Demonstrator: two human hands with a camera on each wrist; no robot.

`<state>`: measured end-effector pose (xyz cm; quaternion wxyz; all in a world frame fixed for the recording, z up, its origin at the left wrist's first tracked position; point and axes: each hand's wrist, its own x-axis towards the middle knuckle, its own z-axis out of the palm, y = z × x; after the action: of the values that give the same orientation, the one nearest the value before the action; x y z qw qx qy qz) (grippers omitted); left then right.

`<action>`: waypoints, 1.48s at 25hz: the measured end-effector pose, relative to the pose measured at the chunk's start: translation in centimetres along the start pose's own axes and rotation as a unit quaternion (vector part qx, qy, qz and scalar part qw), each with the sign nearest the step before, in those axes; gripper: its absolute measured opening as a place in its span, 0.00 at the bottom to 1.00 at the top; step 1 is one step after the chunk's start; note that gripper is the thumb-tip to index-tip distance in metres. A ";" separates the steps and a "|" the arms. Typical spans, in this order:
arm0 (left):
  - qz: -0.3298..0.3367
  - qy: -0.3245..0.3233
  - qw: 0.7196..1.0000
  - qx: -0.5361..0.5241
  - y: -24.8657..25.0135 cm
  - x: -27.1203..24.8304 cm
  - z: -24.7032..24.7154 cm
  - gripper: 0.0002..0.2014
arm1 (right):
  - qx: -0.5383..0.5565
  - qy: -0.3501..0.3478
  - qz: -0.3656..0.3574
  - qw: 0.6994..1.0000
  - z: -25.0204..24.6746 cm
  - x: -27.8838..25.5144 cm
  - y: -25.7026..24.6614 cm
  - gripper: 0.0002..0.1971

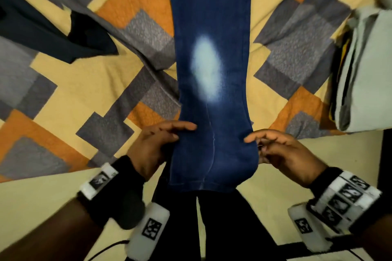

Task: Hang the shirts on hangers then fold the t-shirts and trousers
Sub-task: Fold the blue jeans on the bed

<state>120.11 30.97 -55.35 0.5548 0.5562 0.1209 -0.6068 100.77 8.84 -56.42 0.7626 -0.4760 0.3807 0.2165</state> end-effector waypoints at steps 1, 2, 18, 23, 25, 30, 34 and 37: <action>0.001 -0.030 1.000 -0.001 1.9 0.6 -0.3 0.22 | -0.016 -0.007 -0.017 1.000 -0.5 0.5 -1.7 0.26; 0.012 -0.059 0.998 0.009 3.8 1.4 -0.3 0.23 | -0.029 0.007 -0.033 0.999 -0.8 1.1 -3.5 0.23; 0.017 0.239 0.922 0.304 9.4 21.5 -0.1 0.22 | -0.011 0.171 -0.018 0.985 -7.4 23.1 -14.7 0.10; 0.045 0.257 0.872 0.413 4.1 17.7 0.0 0.24 | -0.039 0.064 0.045 0.996 -8.0 17.2 -7.3 0.17; 0.057 0.294 0.846 0.441 3.7 17.4 0.0 0.21 | -0.060 0.049 0.030 0.997 -7.7 17.3 -7.0 0.19; 0.109 0.280 0.907 0.296 3.3 14.6 1.6 0.11 | -0.096 0.027 0.024 0.995 -7.8 15.8 -7.3 0.15; 0.030 0.189 0.903 0.385 1.4 11.5 2.2 0.16 | -0.164 0.047 0.054 0.984 -8.5 11.9 -5.0 0.13; 0.037 0.140 0.881 0.452 -0.9 10.8 2.1 0.11 | -0.153 0.100 0.098 0.978 -8.4 10.1 -1.8 0.13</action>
<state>120.79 23.90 -63.80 0.2427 0.8294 -0.1104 -0.4909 105.11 0.24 -65.57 0.6142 -0.5663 0.4620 0.2976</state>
